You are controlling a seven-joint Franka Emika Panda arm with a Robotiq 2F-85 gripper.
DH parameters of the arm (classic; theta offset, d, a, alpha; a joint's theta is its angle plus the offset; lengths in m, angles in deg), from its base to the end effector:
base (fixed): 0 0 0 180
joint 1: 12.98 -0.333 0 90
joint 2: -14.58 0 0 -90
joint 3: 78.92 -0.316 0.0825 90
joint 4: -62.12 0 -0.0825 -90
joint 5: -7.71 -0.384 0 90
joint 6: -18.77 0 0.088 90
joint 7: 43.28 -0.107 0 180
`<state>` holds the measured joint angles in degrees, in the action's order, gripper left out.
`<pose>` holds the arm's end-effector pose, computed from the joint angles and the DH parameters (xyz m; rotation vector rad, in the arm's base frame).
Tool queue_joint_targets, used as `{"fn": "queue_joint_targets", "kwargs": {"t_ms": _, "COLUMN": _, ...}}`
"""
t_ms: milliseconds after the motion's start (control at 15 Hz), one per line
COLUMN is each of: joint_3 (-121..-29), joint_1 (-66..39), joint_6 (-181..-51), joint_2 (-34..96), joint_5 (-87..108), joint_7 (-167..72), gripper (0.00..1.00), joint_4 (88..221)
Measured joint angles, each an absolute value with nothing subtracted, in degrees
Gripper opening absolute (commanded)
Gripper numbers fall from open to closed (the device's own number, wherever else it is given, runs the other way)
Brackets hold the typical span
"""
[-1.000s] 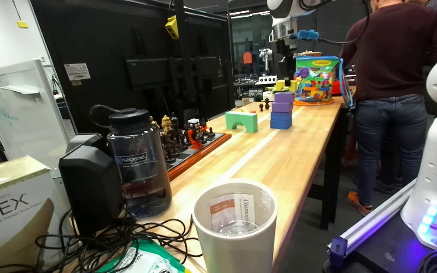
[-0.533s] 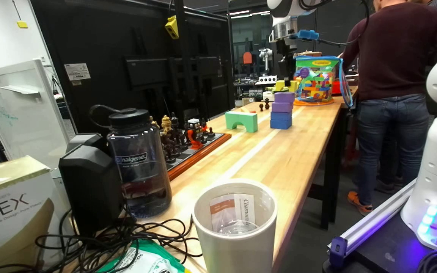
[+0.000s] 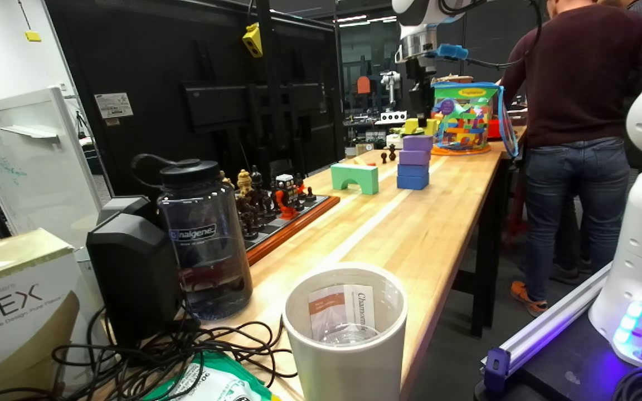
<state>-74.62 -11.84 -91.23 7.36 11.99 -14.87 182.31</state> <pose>0.5075 -0.0546 0.4715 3.0265 0.6595 -0.1042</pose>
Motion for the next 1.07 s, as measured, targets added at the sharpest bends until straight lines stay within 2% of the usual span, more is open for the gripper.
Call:
{"fn": "queue_joint_targets", "kwargs": {"t_ms": 1000, "joint_3": -74.6, "joint_1": -11.6, "joint_6": -89.4, "joint_2": 10.2, "joint_5": 11.2, "joint_7": -14.3, "gripper": 0.15, "joint_4": 179.1}}
{"fn": "queue_joint_targets", "kwargs": {"t_ms": 1067, "joint_3": -74.6, "joint_1": -11.6, "joint_6": -89.1, "joint_2": 10.3, "joint_5": 11.1, "joint_7": -14.3, "gripper": 0.4, "joint_4": 178.9}}
